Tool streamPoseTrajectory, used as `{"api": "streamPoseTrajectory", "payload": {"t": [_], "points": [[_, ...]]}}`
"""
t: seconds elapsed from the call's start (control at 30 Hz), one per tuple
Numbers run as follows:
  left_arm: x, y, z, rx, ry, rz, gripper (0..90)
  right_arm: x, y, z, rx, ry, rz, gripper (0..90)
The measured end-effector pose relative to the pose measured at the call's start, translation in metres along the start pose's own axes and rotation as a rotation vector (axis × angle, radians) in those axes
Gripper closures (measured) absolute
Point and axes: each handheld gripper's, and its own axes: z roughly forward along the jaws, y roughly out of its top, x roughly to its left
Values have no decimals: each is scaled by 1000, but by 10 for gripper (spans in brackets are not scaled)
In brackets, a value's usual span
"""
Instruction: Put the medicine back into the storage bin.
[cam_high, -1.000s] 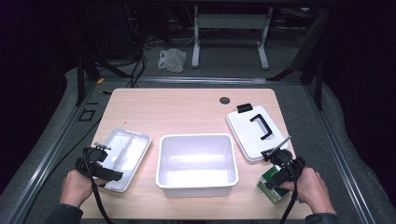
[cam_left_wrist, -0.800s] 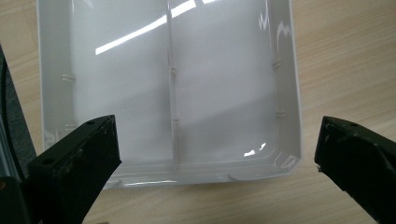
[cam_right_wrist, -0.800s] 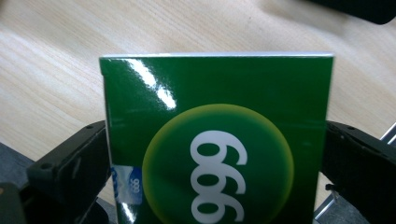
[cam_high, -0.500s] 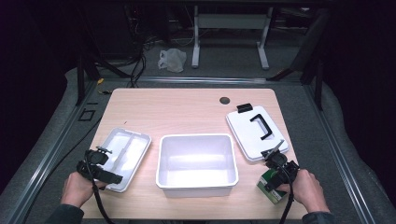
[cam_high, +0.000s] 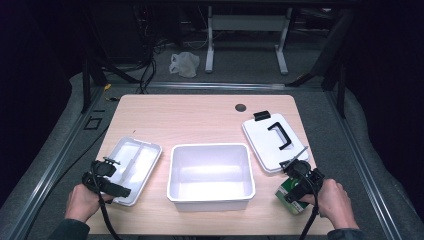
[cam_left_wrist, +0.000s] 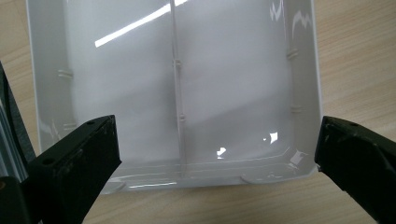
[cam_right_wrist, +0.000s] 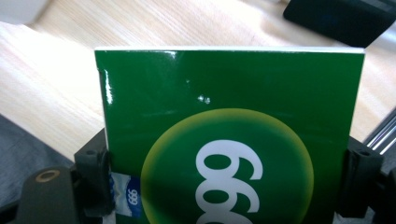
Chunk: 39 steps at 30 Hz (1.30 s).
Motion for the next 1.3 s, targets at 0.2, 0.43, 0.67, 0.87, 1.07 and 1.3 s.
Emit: {"api": "streamPoseTrajectory", "payload": {"t": [0.2,0.43,0.67,0.87,1.07,1.3], "points": [[-1,0,1,2,-2,8,0,2,1,-19,-44,-16,-3,161],[-4,1,0,-4,-5,17,0,5,16,-40,-48,-18,-37,162],[-2,1,-1,-13,-5,10,0,5,27,-59,-64,-32,-58,163],[-2,1,-1,-13,-8,12,0,1,35,-75,-80,-34,-73,164],[-2,2,-2,-14,-10,11,0,-3,45,-81,-78,-34,-84,164],[-1,2,-2,-18,-13,9,0,1,67,-89,-73,-38,-144,165]]}}
